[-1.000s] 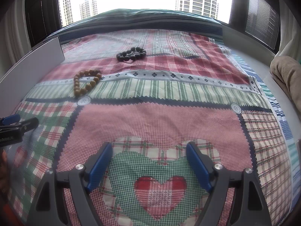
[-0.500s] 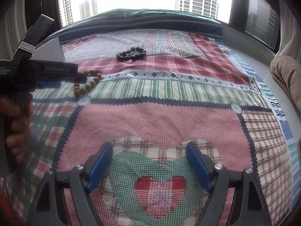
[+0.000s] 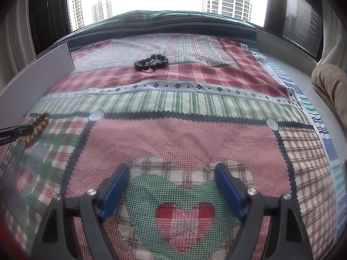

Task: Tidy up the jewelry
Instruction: 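Grasp the black bead bracelet with the right tool while the left tool holds the wooden bracelet, then carry both bracelets into the white box and open both tools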

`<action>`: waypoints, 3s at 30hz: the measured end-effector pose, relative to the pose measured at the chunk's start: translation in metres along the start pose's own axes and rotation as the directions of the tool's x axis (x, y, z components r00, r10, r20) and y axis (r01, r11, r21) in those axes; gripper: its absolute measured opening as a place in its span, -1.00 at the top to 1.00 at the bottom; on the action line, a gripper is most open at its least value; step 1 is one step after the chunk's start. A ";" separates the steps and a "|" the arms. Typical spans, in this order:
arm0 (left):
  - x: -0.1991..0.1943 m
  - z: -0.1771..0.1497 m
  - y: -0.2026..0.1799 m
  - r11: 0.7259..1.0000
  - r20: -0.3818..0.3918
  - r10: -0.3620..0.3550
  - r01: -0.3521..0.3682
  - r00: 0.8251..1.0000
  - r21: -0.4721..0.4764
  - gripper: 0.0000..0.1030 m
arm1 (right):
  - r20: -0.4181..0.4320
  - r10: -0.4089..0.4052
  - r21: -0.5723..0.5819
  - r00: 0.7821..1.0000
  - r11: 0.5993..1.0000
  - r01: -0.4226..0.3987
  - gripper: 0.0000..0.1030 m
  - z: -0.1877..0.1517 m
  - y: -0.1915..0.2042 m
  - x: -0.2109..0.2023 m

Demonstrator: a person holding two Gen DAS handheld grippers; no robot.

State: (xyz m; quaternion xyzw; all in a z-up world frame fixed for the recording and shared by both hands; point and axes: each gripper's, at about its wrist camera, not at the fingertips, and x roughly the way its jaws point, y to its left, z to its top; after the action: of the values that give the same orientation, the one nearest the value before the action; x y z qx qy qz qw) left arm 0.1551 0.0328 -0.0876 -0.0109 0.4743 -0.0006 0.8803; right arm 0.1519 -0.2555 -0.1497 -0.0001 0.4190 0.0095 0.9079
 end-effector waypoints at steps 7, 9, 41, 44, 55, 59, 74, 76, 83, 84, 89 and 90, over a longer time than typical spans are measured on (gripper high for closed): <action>-0.021 0.003 -0.026 0.988 0.052 -0.132 0.127 0.990 0.087 0.03 | -0.001 -0.002 -0.001 1.000 1.000 0.002 -0.60 0.000 0.000 0.000; -0.004 0.010 -0.041 0.989 0.019 -0.100 0.097 0.995 0.114 0.06 | -0.001 -0.001 -0.001 1.000 1.000 0.001 -0.60 0.000 0.000 0.000; -0.006 -0.030 -0.003 0.917 -0.074 -0.365 0.372 0.928 0.143 0.79 | -0.360 0.393 -0.213 0.846 0.849 -0.484 0.76 0.116 0.090 0.040; -0.008 -0.029 -0.007 0.921 -0.078 -0.353 0.361 0.932 0.147 0.57 | -0.407 0.429 -0.232 0.807 0.806 -0.545 0.75 0.067 0.096 0.008; 0.003 -0.010 -0.028 0.966 -0.049 -0.207 0.212 0.977 0.145 0.13 | -0.262 0.477 -0.139 0.839 0.841 -0.522 0.00 0.015 0.056 -0.047; 0.001 -0.015 -0.026 0.973 -0.041 -0.165 0.170 0.985 0.156 0.69 | -0.272 0.397 -0.233 0.877 0.857 -0.460 0.00 0.025 0.077 -0.029; -0.046 -0.014 0.013 0.895 -0.022 -0.444 0.442 0.896 -0.062 0.79 | -0.254 0.445 -0.081 0.859 0.875 -0.477 0.78 0.033 0.070 -0.032; -0.062 -0.011 0.018 0.881 0.003 -0.469 0.468 0.883 -0.077 0.79 | -0.217 0.547 0.046 0.808 0.833 -0.552 0.78 0.038 0.050 -0.043; -0.119 -0.003 0.050 0.862 0.064 -0.487 0.491 0.871 -0.122 0.79 | -0.126 0.724 0.211 0.678 0.687 -0.695 0.78 0.049 0.032 -0.070; -0.128 -0.003 0.056 0.863 0.071 -0.484 0.489 0.872 -0.123 0.79 | -0.123 0.736 0.207 0.665 0.675 -0.708 0.78 0.051 0.037 -0.073; -0.175 0.004 0.101 0.891 0.135 -0.416 0.433 0.899 -0.136 0.79 | -0.135 0.783 0.146 0.607 0.622 -0.769 0.78 0.068 0.075 -0.087; -0.182 0.006 0.113 0.895 0.144 -0.402 0.421 0.904 -0.148 0.79 | -0.135 0.792 0.127 0.595 0.609 -0.783 0.78 0.075 0.086 -0.090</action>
State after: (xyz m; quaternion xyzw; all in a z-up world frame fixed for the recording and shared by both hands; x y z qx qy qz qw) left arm 0.0593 0.1482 0.0652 -0.1888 0.4102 -0.1444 0.8805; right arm 0.1494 -0.1706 -0.0315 0.2085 0.4554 0.3976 0.7688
